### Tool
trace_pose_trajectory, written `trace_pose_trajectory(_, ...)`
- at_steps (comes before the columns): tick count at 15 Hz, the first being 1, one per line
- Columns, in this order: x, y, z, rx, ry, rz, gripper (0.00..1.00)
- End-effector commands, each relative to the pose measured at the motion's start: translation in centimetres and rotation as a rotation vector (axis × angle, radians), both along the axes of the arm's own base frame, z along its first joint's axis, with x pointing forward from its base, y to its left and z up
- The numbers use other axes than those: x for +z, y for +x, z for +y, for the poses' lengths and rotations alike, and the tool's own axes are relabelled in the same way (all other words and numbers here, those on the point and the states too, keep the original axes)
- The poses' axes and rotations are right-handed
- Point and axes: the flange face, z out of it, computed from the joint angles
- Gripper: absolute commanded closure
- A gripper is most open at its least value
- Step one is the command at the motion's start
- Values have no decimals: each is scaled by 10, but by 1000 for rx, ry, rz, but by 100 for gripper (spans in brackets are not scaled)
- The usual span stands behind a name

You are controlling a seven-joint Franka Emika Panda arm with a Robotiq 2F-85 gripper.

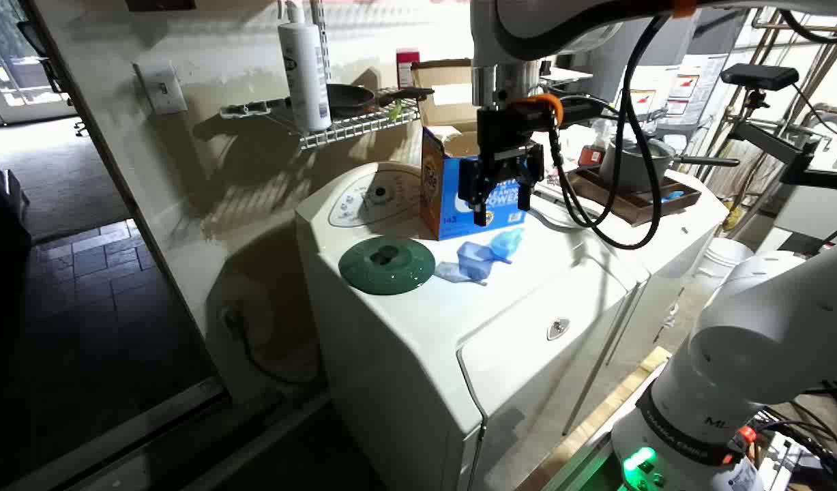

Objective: Pick up the object and place it in the box

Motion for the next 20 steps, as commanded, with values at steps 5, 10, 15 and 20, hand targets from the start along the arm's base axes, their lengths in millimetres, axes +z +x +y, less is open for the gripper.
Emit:
trace_pose_trajectory(5,1,0,0,0,0,1,0)
trace_pose_trajectory(10,-26,14,-56,-171,5,51,0)
trace_pose_trajectory(15,-43,20,-134,-219,115,-4,0)
trace_pose_trajectory(20,-63,31,-206,-47,221,-179,0)
